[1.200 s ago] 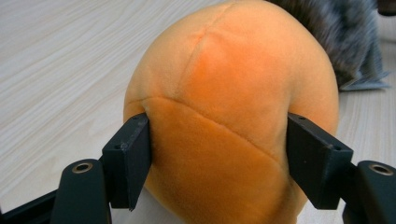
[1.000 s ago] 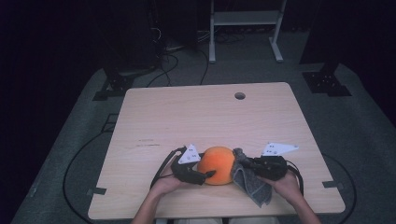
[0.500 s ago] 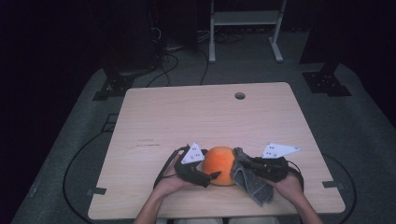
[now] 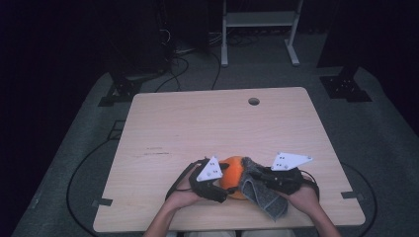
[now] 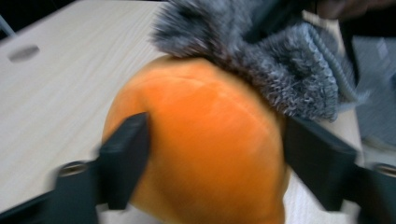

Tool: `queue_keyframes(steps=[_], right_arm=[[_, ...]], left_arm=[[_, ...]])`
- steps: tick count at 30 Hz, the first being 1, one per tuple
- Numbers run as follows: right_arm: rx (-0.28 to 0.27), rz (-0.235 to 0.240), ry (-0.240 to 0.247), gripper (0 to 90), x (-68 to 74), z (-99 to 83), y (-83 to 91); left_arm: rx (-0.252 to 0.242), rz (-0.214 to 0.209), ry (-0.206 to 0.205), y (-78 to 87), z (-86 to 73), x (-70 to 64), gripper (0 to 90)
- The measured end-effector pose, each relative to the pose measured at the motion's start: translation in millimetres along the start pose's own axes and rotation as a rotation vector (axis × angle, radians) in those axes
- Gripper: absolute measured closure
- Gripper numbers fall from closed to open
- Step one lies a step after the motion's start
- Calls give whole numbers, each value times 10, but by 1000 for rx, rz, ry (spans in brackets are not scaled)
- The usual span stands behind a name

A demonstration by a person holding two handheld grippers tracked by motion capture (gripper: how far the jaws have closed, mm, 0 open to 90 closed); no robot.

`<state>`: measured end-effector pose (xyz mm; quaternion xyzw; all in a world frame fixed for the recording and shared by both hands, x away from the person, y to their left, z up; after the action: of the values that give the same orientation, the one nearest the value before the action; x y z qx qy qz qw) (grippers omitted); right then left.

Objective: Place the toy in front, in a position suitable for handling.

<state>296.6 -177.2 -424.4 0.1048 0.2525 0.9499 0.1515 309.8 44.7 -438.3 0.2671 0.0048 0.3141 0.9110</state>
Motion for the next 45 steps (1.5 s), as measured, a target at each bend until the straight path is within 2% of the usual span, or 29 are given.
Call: queue_keyframes(steps=[1,3,4,5,6,8,9,10,12,14,15,16,18,19,21,23,24,25,26,27,30,34,35,37,39,40,41,43,45], right_arm=[[-8,4,-20,807,-41,-32,23],[4,-5,-19,807,-56,-40,36],[4,-5,-19,807,-56,-40,36],[14,-8,-16,807,-60,-35,43],[15,-14,-12,807,-59,-23,54],[11,-23,-3,807,-43,13,91],[-8,-15,25,807,21,102,152],[-8,-15,25,807,21,102,152],[-28,25,74,807,149,239,182],[-8,41,121,807,276,352,135],[53,28,152,806,307,359,43],[53,28,152,806,307,359,43],[43,33,115,806,232,292,31],[47,-2,73,807,108,189,75],[46,-8,55,806,56,145,96],[27,-2,0,807,-43,27,131],[12,10,-17,807,-63,-16,130],[6,13,-14,806,-62,-22,124],[-2,30,-10,806,-36,-8,109],[-7,39,1,806,-16,7,92],[3,48,30,806,43,43,21],[-7,50,-14,806,-18,-37,34],[1,31,-14,806,-28,-64,40],[-4,38,-18,806,-18,-58,44],[-1,40,-9,806,-2,-51,37],[-7,55,1,806,22,-40,25],[-26,109,24,806,85,-14,2],[-18,107,35,806,108,-3,-19],[-7,100,25,805,73,-33,-24]], left_arm=[[30,16,37,-34,-20,35,67],[53,-22,102,-83,-66,62,108],[54,-28,109,-103,-86,62,108],[19,-21,67,-76,-75,38,232],[19,-21,67,-76,-75,38,284],[-1,-1,34,-35,-27,1,305],[-7,3,11,-22,-10,-21,325],[-19,7,-26,-8,18,-62,325],[-28,16,-113,7,84,-160,331],[-35,27,-179,13,126,-253,332],[-22,38,-212,15,125,-274,333],[-10,39,-220,15,105,-270,333],[9,38,-210,2,41,-230,338],[26,31,-205,-2,3,-204,338],[42,9,-176,4,-46,-152,332],[27,-30,-94,14,-29,-91,253],[21,-34,-72,18,-7,-69,191],[-17,-28,-29,16,32,-53,158],[-34,-19,-18,14,50,-45,128],[-42,-6,-20,6,61,-45,128],[-6,-2,-54,-14,-8,-45,195],[75,-21,-57,11,-100,23,250],[79,-39,-47,36,-108,49,249],[68,-47,-39,48,-94,57,193],[20,-40,11,43,-45,76,152],[12,-29,28,30,-27,86,108],[44,-16,27,-37,-30,79,85],[65,-23,22,-57,-48,72,91],[70,-26,6,-55,-96,68,183]])
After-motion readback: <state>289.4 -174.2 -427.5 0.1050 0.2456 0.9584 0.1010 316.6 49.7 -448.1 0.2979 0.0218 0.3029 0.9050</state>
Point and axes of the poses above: each handheld gripper's, and its own axes: y roughly backward along the jaws, z roughly out of its top, x roughly to its left, the point moved 3 cm from there along -y, roughly forward along the jaws, and after that the axes turned 15 degrees about z, right-handed, at the moved point
